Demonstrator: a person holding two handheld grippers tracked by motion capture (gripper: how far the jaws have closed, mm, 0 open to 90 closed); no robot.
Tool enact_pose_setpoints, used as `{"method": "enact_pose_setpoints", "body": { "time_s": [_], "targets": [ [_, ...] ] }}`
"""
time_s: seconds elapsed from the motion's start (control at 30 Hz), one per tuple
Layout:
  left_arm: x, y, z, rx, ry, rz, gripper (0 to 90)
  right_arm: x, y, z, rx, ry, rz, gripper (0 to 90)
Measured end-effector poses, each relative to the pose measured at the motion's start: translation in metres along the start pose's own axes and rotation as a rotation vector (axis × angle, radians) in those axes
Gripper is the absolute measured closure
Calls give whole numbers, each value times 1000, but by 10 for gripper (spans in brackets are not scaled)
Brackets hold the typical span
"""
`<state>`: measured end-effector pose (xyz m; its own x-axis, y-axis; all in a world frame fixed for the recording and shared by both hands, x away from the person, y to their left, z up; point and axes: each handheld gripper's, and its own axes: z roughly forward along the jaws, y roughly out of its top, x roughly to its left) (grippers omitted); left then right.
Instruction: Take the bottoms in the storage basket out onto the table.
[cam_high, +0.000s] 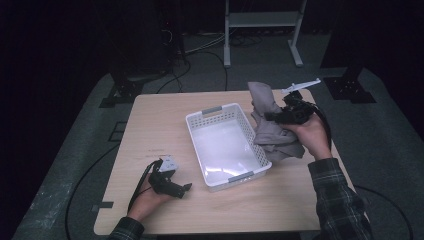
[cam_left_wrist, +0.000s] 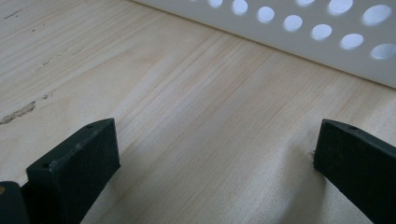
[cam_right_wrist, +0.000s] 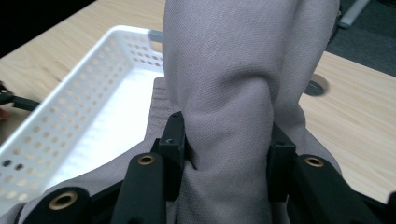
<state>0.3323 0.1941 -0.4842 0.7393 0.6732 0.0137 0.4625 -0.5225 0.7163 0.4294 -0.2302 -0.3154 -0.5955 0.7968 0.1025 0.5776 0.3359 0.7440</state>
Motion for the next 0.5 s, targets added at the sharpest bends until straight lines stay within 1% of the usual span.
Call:
{"method": "enact_pose_setpoints", "body": {
  "time_s": [0.03,0.1,0.13,0.17,0.2,0.23,0.27,0.3,0.33,0.4,0.43,0.5],
  "targets": [
    [0,0,0,1,0,2,0,0,0,0,0,0,0,603],
    [0,0,0,3,1,3,0,-6,-4,-3,2,-22,8,603],
    [0,0,0,3,0,3,0,-15,-10,-5,12,-40,19,603],
    [0,0,0,4,0,3,0,-15,-10,-5,12,-40,19,603],
    [0,0,0,3,1,3,0,-19,-13,-6,16,-50,22,603],
    [0,0,0,3,1,3,0,-27,-19,-6,19,-69,31,602],
    [0,0,0,6,1,7,0,-31,-22,-6,23,-74,34,602],
    [0,0,0,6,1,7,0,-31,-22,-6,23,-74,34,602],
    [0,0,0,5,1,6,0,-39,-29,-5,23,-79,36,601],
    [0,0,0,3,0,3,0,-45,-36,-2,28,-80,42,601],
    [0,0,0,3,0,4,0,-48,-40,0,28,-91,34,601],
    [0,0,0,5,-1,5,0,-54,-47,3,35,-111,40,600]
  ]
}}
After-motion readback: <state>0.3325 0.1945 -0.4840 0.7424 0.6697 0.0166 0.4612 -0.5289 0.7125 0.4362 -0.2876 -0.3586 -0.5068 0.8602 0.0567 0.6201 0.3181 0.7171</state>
